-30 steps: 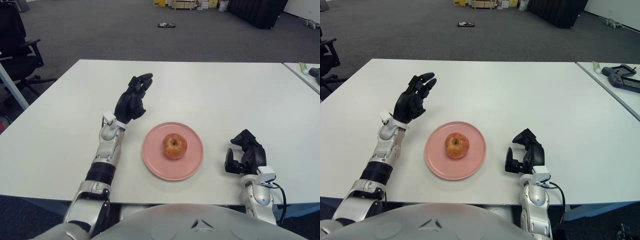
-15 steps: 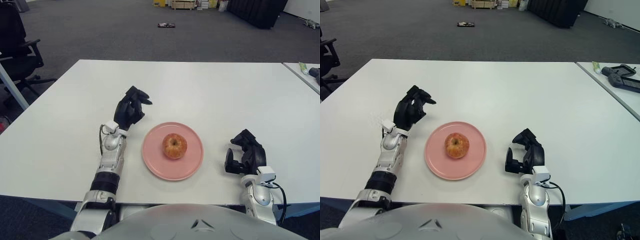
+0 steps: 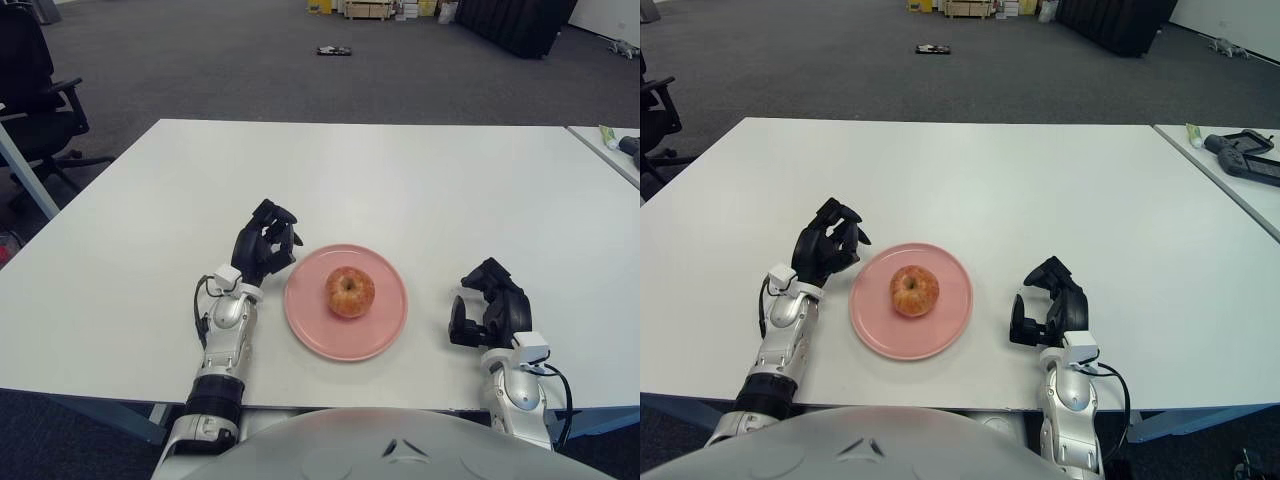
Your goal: Put the apple into the plate.
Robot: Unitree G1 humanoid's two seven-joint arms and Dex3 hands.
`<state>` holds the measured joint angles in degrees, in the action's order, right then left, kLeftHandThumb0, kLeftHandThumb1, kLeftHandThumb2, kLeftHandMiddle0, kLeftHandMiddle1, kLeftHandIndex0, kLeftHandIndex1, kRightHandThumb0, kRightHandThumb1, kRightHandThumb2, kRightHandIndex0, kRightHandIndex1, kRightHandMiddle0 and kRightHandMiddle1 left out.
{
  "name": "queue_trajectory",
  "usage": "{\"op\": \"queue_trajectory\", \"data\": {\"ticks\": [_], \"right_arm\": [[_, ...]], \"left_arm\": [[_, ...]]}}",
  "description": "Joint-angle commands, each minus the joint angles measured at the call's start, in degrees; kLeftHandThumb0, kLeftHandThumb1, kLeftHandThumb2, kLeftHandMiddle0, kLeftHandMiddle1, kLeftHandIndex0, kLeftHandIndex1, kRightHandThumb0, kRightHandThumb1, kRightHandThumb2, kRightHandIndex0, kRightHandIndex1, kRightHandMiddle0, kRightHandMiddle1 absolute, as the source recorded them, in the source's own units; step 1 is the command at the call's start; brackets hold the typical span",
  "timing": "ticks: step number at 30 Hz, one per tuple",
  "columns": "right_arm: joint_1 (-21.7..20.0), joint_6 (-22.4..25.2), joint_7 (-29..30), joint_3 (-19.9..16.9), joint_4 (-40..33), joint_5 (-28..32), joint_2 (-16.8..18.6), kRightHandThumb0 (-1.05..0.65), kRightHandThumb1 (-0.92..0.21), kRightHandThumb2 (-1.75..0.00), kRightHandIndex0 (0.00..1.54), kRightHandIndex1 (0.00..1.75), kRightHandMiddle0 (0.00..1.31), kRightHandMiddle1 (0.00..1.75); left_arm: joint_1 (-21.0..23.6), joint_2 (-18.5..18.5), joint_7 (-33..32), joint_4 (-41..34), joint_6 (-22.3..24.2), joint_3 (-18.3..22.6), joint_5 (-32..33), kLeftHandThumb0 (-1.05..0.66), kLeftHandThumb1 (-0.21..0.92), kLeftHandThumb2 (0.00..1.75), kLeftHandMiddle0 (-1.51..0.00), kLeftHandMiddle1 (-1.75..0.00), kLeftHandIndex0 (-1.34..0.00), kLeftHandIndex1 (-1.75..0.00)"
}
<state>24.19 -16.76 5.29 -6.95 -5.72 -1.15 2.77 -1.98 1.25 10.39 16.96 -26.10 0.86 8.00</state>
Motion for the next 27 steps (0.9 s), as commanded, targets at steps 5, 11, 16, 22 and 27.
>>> {"op": "queue_trajectory", "data": {"ticks": [5,11,16,22,27], "right_arm": [[-1.02,-0.67,0.16,0.29,0.18,-0.03,-0.05,-0.01,0.1,-1.75,0.93,1.75,0.76,1.61],[-1.13,-0.64,0.03,0.49,0.34,0.05,-0.11,-0.01,0.1,-1.75,0.93,1.75,0.76,1.61],[-1.27,-0.39,0.03,0.45,0.45,-0.12,-0.44,-0.01,0.1,-1.75,0.93,1.75,0.75,1.62],[-1.37,-0.85,-0.47,0.41,0.75,0.68,-0.46,-0.01,0.09,-1.75,0.93,1.75,0.73,1.64],[-1.47,-1.04,-0.43,0.39,0.96,0.85,-0.16,-0.01,0.09,-1.75,0.93,1.75,0.73,1.63]], "left_arm": [[-1.52,0.98,-2.39,-1.46,0.85,0.28,-1.52,-0.4,0.59,0.97,-0.75,-1.75,-0.4,-1.75],[-3.13,1.22,-4.9,-0.88,1.15,0.79,-3.62,-0.4,0.59,0.98,-0.76,-1.75,-0.41,-1.75],[-4.02,1.09,-7.77,-1.49,2.94,0.7,-6.39,-0.4,0.59,0.98,-0.72,-1.75,-0.4,-1.75],[-4.84,0.43,-9.4,-1.04,3.46,0.68,-8.2,-0.4,0.6,0.97,-0.68,-1.75,-0.39,-1.75],[-5.51,0.6,-9.68,-0.5,3.38,1.22,-7.42,-0.4,0.61,0.96,-0.67,-1.75,-0.39,-1.75]]}}
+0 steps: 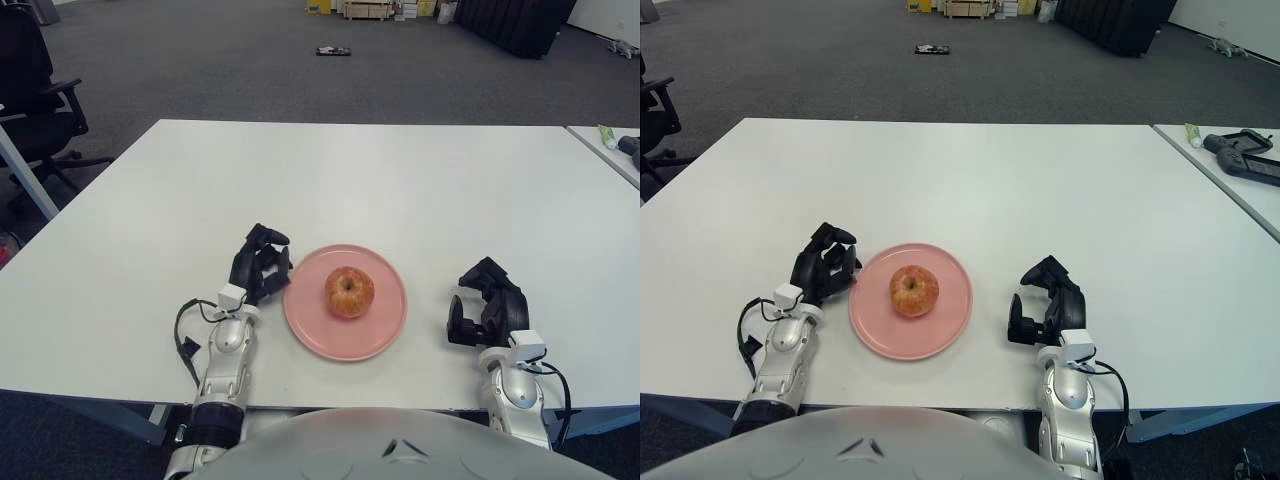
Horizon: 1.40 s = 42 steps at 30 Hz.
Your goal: Put the apple into the plate.
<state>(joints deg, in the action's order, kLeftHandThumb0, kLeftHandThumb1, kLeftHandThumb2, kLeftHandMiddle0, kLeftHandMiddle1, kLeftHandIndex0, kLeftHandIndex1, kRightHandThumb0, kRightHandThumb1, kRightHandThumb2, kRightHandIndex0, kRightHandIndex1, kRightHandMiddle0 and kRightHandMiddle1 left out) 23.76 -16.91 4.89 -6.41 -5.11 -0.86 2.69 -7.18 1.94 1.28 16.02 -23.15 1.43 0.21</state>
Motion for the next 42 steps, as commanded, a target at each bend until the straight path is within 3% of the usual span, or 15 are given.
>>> {"op": "queue_trajectory", "data": {"ticks": [1,8,12,16,33,42], "right_arm": [[-1.04,-0.88,-0.05,-0.16,0.36,0.56,-0.06,-0.01,0.09,-1.75,0.93,1.75,0.74,1.63],[-1.13,-0.88,0.15,-0.07,0.38,0.28,0.04,-0.01,0.1,-1.75,0.93,1.75,0.75,1.61],[-1.07,-0.16,0.63,0.04,0.0,-0.39,0.1,-0.01,0.1,-1.75,0.93,1.75,0.76,1.6],[-1.01,0.6,0.7,0.08,-0.23,-0.54,-0.03,-0.01,0.1,-1.75,0.93,1.75,0.75,1.61],[-0.78,0.34,0.44,0.2,-0.35,-0.03,-0.07,-0.01,0.1,-1.75,0.93,1.75,0.75,1.61],[-0.63,0.02,0.63,0.24,-0.43,-1.04,-0.47,-0.01,0.1,-1.75,0.93,1.75,0.75,1.62]], "left_arm": [[-0.37,0.06,-0.56,0.44,0.38,0.77,0.71,-0.4,0.61,0.96,-0.65,-1.75,-0.39,-1.75],[-0.85,0.5,0.14,0.01,0.93,1.62,2.9,-0.39,0.62,0.94,-0.6,-1.75,-0.38,-1.75],[-1.07,0.01,0.73,-0.05,1.31,2.23,3.98,-0.11,0.46,1.09,-0.6,-1.54,-0.42,-1.75],[-1.24,-0.36,0.87,0.16,1.43,2.78,4.62,-0.03,0.41,1.13,-0.61,-1.49,-0.43,-1.75],[-1.67,-1.58,-0.58,0.71,1.24,4.51,3.27,-0.01,0.41,1.2,-0.49,-1.68,-0.41,-1.75],[-2.11,-1.97,-0.21,0.26,1.22,6.17,4.62,0.0,0.42,1.14,-0.55,-1.54,-0.42,-1.75]]}}
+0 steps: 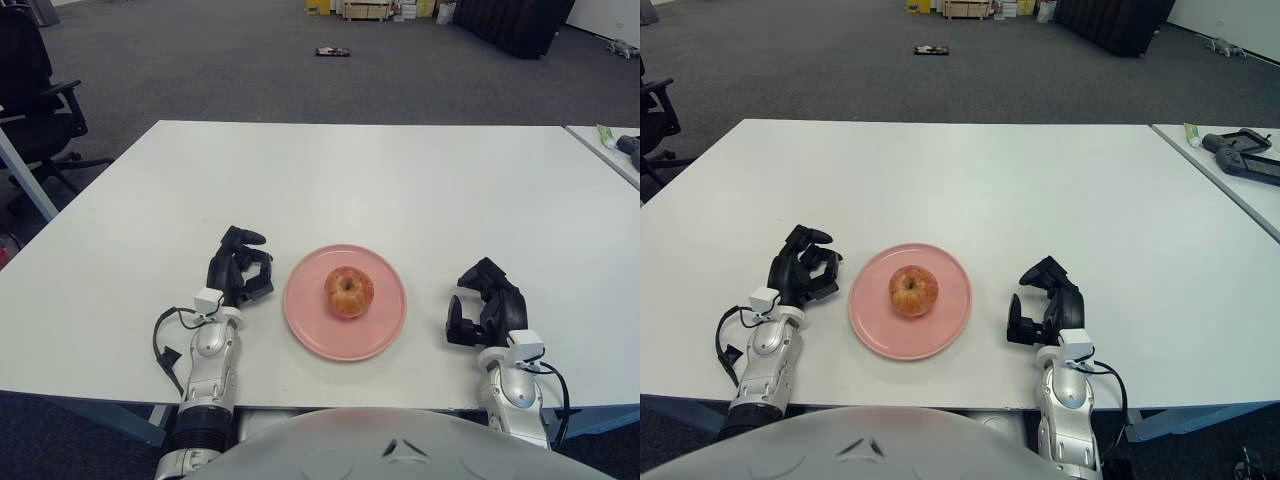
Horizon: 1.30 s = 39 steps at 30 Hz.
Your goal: Put the apple into the plate.
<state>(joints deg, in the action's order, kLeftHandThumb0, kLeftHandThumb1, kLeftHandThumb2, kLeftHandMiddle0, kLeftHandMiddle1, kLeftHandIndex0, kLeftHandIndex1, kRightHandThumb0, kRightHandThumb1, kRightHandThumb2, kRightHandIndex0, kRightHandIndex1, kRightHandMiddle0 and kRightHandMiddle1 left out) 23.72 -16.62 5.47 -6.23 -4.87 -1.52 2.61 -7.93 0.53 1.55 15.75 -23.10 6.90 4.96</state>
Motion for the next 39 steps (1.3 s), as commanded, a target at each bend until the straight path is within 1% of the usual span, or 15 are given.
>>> {"op": "queue_trajectory", "data": {"ticks": [1,7,16,24,28,31,39], "right_arm": [[-0.59,-0.28,0.03,0.05,-0.69,-0.34,-0.39,-0.01,0.1,-1.75,0.93,1.75,0.75,1.62],[-0.61,-0.29,-0.64,0.0,-0.64,0.65,-0.42,-0.01,0.1,-1.75,0.93,1.75,0.75,1.61],[-0.96,-0.2,-1.84,0.08,-0.25,1.12,-0.71,-0.01,0.1,-1.75,0.93,1.75,0.76,1.61],[-1.77,0.51,-1.87,0.35,0.47,0.61,-0.68,-0.01,0.1,-1.75,0.93,1.75,0.75,1.61],[-2.25,0.69,-2.02,0.47,1.07,0.69,-0.75,-0.01,0.1,-1.75,0.93,1.75,0.75,1.61],[-3.17,0.92,-2.36,0.54,2.54,0.74,-1.05,-0.01,0.09,-1.75,0.93,1.75,0.74,1.63],[-3.76,0.85,-2.87,0.57,3.87,0.92,-1.37,-0.01,0.07,-1.75,0.92,1.75,0.67,1.71]], "left_arm": [[-1.44,-0.63,-0.66,0.38,1.37,0.73,-0.33,0.0,0.42,1.14,-0.55,-1.54,-0.42,-1.75],[-1.68,-0.75,-1.01,0.27,1.0,0.83,-0.74,0.0,0.42,1.16,-0.53,-1.59,-0.41,-1.75],[-2.13,-0.62,-0.94,-0.15,0.24,1.43,-0.44,-0.01,0.41,1.17,-0.54,-1.59,-0.41,-1.75],[-2.91,-0.79,0.13,-1.0,0.25,1.74,0.53,-0.01,0.41,1.15,-0.57,-1.53,-0.43,-1.75],[-3.14,-0.88,0.16,-1.25,0.49,1.92,0.78,-0.01,0.41,1.15,-0.57,-1.54,-0.43,-1.75],[-3.23,-0.93,-0.21,-1.3,0.55,2.11,0.45,-0.01,0.4,1.17,-0.55,-1.58,-0.42,-1.75],[-3.39,-1.01,0.08,-1.54,0.56,2.38,0.8,-0.01,0.41,1.16,-0.55,-1.56,-0.43,-1.75]]}}
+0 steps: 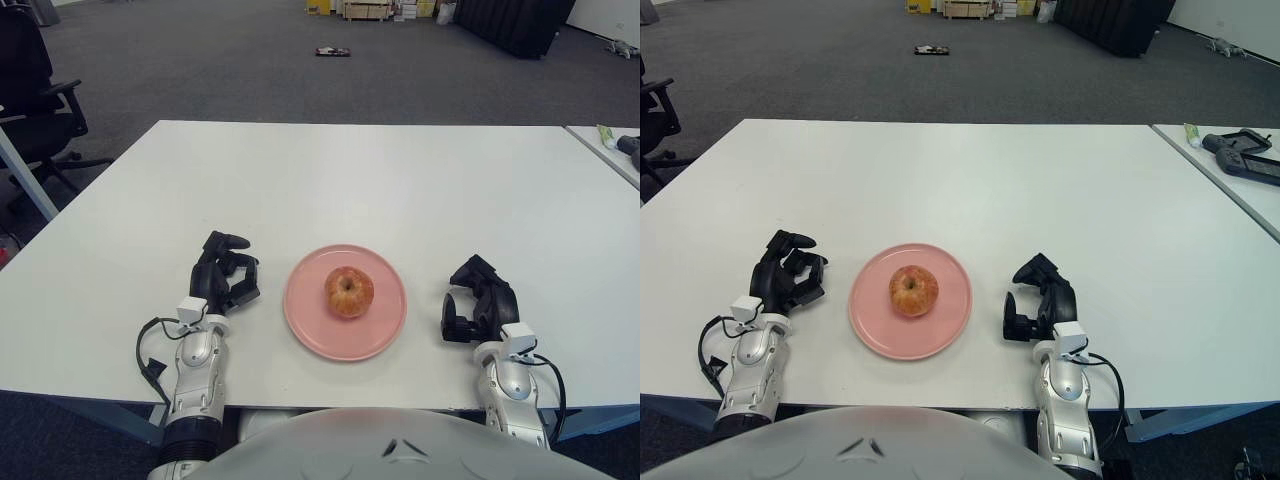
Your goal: Put the apple into the plate.
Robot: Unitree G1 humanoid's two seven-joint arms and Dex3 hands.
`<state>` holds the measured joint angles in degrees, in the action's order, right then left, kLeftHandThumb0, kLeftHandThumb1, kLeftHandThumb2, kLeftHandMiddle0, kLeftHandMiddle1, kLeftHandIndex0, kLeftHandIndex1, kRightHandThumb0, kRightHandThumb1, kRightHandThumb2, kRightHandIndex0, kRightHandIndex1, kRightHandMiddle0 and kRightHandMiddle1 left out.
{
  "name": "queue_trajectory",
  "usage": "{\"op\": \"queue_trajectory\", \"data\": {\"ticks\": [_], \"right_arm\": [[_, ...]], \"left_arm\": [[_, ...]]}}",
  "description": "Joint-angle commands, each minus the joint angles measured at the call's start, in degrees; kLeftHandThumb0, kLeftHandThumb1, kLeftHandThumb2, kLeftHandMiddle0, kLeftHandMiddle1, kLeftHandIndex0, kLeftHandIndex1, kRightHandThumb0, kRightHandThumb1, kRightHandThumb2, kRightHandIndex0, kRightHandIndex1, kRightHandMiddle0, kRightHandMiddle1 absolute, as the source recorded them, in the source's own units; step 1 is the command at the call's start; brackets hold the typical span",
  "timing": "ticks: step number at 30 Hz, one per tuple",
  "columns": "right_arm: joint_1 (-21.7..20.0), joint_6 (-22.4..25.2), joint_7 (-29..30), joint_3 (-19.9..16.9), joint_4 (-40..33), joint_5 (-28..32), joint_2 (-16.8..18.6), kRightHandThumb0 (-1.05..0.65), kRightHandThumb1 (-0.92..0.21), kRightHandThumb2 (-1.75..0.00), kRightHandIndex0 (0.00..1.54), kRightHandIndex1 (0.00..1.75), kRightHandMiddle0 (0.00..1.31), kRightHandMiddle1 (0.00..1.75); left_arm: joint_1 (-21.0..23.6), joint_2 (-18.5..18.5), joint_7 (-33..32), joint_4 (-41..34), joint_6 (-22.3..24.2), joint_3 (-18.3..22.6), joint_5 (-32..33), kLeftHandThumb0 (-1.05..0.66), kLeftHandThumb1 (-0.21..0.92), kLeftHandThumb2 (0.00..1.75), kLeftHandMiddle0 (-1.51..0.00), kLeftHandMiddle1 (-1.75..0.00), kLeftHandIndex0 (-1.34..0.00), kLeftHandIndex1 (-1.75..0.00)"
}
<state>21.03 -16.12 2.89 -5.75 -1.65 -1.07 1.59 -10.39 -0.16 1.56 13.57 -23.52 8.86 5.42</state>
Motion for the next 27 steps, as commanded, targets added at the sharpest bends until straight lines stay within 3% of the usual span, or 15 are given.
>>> {"op": "queue_trajectory", "data": {"ticks": [1,27], "right_arm": [[-1.1,0.33,-0.36,0.09,0.73,0.59,-0.32,-0.01,0.06,-1.75,0.92,1.75,0.67,1.71],[-1.17,-1.68,0.89,-0.02,1.74,0.18,0.62,-0.01,0.05,-1.75,0.9,1.75,0.65,1.75]], "left_arm": [[-0.96,-0.34,0.1,0.57,1.04,0.44,0.4,0.0,0.41,1.15,-0.55,-1.55,-0.43,-1.75],[-0.77,-0.92,0.58,0.31,2.06,-0.02,-0.02,-0.01,0.42,1.12,-0.57,-1.49,-0.43,-1.75]]}}
